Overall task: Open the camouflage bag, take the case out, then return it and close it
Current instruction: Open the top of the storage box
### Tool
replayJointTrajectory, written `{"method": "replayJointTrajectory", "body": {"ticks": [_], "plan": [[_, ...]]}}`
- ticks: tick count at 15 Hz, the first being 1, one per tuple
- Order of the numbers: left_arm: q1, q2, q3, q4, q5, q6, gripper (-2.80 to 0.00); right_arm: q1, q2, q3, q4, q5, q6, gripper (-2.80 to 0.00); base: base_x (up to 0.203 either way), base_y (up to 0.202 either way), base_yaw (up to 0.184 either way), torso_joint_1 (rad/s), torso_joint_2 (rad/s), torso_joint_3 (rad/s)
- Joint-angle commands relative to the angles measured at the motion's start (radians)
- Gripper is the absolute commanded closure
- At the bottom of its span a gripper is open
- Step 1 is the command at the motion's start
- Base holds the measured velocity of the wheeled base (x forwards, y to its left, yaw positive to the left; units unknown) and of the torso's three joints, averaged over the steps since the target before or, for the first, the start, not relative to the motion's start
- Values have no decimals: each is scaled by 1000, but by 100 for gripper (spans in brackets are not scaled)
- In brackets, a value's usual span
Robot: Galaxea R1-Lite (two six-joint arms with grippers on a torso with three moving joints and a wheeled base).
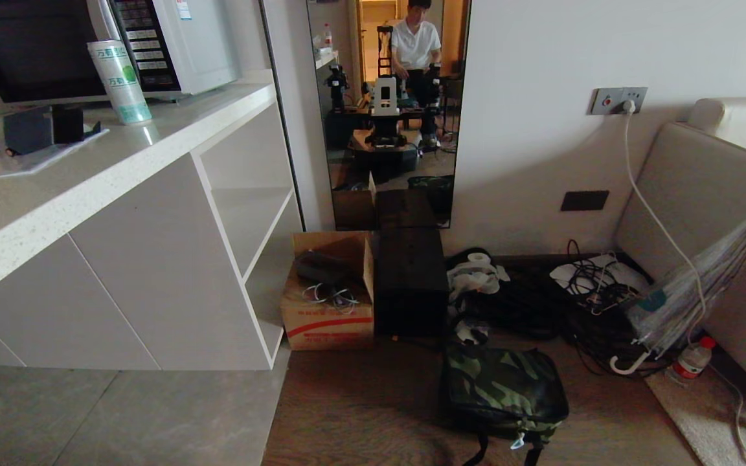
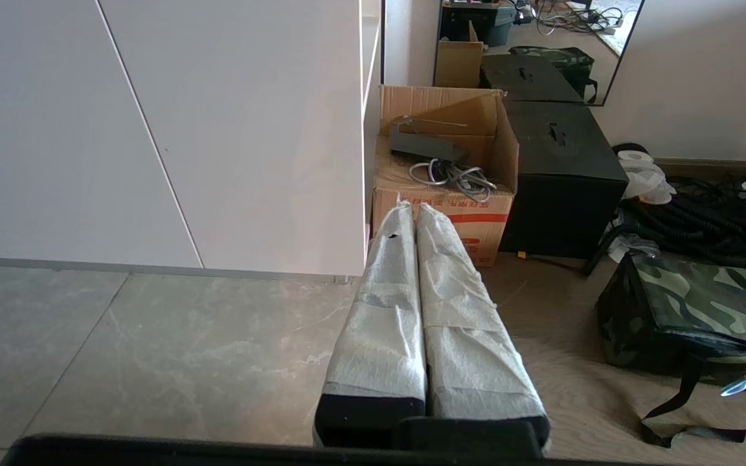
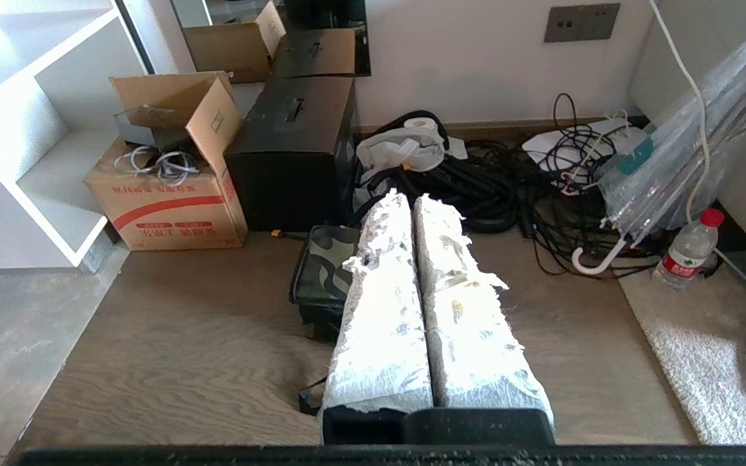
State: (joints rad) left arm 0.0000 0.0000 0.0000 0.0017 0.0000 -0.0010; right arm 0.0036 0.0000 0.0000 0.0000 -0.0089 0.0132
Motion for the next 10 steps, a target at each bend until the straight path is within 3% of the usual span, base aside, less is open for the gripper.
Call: {"method": "replayJointTrajectory", "body": {"ticks": [1, 10], "plan": [[0, 2, 0, 0, 0, 0, 0, 1, 2, 0, 0, 0, 1, 0, 0, 0, 0, 0, 0, 0], [0, 2, 0, 0, 0, 1, 0, 1, 2, 0, 0, 0, 1, 0, 0, 0, 0, 0, 0, 0]]}}
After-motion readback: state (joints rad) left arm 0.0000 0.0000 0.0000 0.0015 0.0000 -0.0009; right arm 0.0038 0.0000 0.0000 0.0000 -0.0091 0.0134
